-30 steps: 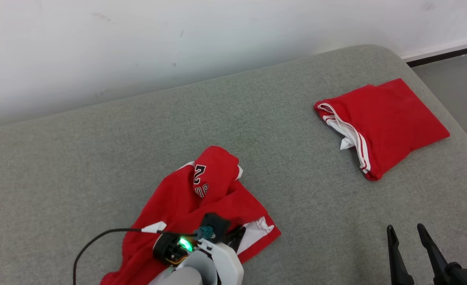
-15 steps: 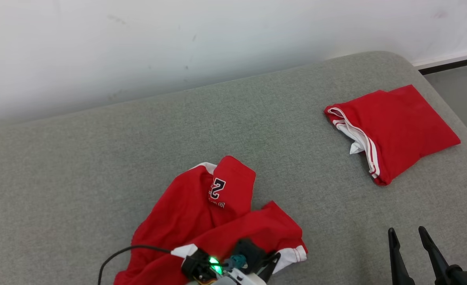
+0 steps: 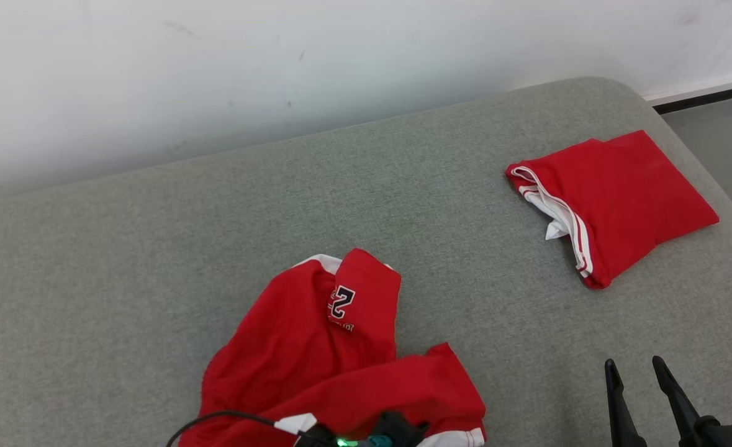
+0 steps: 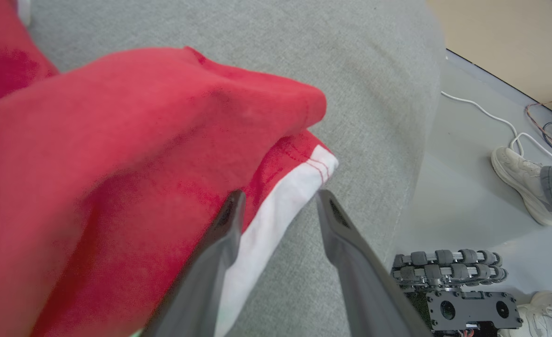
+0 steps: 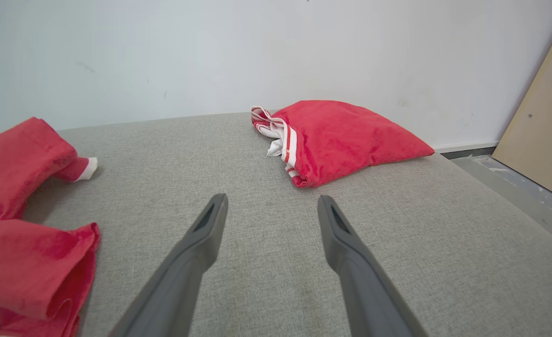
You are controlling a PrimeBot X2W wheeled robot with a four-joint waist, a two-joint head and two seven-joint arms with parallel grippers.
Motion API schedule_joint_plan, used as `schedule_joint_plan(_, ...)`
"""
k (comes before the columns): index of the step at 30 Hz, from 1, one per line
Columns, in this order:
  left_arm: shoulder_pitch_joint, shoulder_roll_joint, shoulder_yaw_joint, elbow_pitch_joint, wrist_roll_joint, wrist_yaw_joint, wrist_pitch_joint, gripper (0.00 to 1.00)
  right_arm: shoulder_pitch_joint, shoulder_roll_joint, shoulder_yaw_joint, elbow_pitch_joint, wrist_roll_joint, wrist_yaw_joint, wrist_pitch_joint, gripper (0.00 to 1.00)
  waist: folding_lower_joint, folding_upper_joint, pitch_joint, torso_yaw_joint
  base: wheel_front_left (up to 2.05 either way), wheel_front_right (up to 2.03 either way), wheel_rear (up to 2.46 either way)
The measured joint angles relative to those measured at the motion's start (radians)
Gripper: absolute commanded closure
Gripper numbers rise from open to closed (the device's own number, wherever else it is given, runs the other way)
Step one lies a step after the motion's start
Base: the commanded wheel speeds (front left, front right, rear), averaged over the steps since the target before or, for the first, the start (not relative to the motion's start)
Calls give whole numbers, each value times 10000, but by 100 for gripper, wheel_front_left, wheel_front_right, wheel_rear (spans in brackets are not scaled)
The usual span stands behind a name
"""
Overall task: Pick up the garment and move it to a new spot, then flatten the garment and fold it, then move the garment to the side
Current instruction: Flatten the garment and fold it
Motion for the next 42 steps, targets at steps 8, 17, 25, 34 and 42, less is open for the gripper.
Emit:
schedule_joint_plan(8,260,148,508,-807,-366,128,-573,0,22,0,-86,0,-36,0,0,0,0,0,-82,97,0,0,0)
schedule_joint_plan(17,1041,1214,1643,-2343,-662,1244,-1653,0,224,2,-357,-105,-50,0,0,0,0,0,-268,543,0,0,0)
schedule_joint_plan(25,2539,2102,3425,-3384,-851,2347,-2201,0,376,-2,-811,-332,-188,0,0,0,0,0,-627,1185,0,0,0)
schedule_joint_plan(34,4614,1896,6251,-4174,117,2288,-2249,0,752,2,-1377,-401,-303,0,0,0,0,0,-1026,2160,0,0,0)
schedule_joint_plan(42,5666,941,8002,-3632,1298,1137,-2251,0,896,0,-1505,-370,-476,0,0,0,0,0,-1442,2903,0,0,0)
